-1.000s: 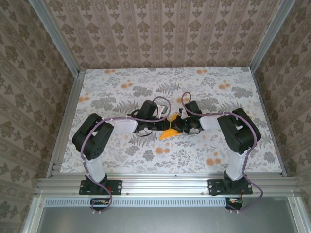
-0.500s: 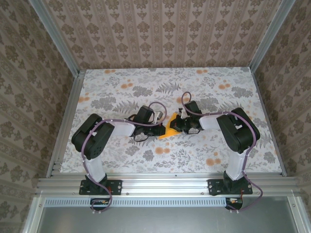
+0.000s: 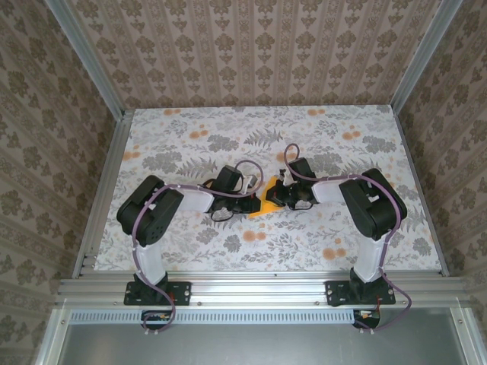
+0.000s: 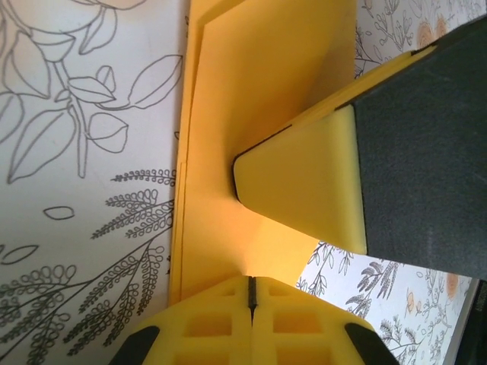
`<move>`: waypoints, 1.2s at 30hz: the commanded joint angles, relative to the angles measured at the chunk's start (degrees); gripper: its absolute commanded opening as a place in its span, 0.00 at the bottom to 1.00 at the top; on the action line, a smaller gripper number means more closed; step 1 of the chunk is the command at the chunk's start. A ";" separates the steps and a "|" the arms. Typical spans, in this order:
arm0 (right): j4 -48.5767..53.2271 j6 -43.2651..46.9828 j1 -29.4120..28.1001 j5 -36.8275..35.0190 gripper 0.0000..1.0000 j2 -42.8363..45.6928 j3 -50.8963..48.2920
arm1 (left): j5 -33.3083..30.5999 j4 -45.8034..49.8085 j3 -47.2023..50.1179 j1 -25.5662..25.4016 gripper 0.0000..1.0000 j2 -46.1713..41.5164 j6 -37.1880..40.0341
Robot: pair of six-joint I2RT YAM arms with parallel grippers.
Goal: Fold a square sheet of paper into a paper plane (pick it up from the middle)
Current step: Fourth fold the wing at the center of the table.
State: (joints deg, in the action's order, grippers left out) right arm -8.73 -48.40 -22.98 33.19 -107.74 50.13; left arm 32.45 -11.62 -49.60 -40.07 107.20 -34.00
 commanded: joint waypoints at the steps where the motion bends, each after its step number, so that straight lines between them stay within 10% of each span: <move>1: 1.95 0.56 1.43 -2.34 0.03 -2.02 0.26 | -2.25 10.30 3.53 0.51 0.00 1.44 3.52; 25: -2.16 0.71 17.58 -7.74 0.07 -4.01 3.86 | -0.85 11.51 4.07 1.23 0.00 1.15 4.29; 36: 6.76 7.11 11.62 -7.36 0.09 11.12 1.46 | -0.36 10.80 1.78 0.97 0.00 1.85 3.41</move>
State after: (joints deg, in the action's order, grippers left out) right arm -6.20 -44.16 -8.23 26.79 -100.86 53.10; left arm 34.11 -9.69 -49.06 -39.27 106.39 -31.03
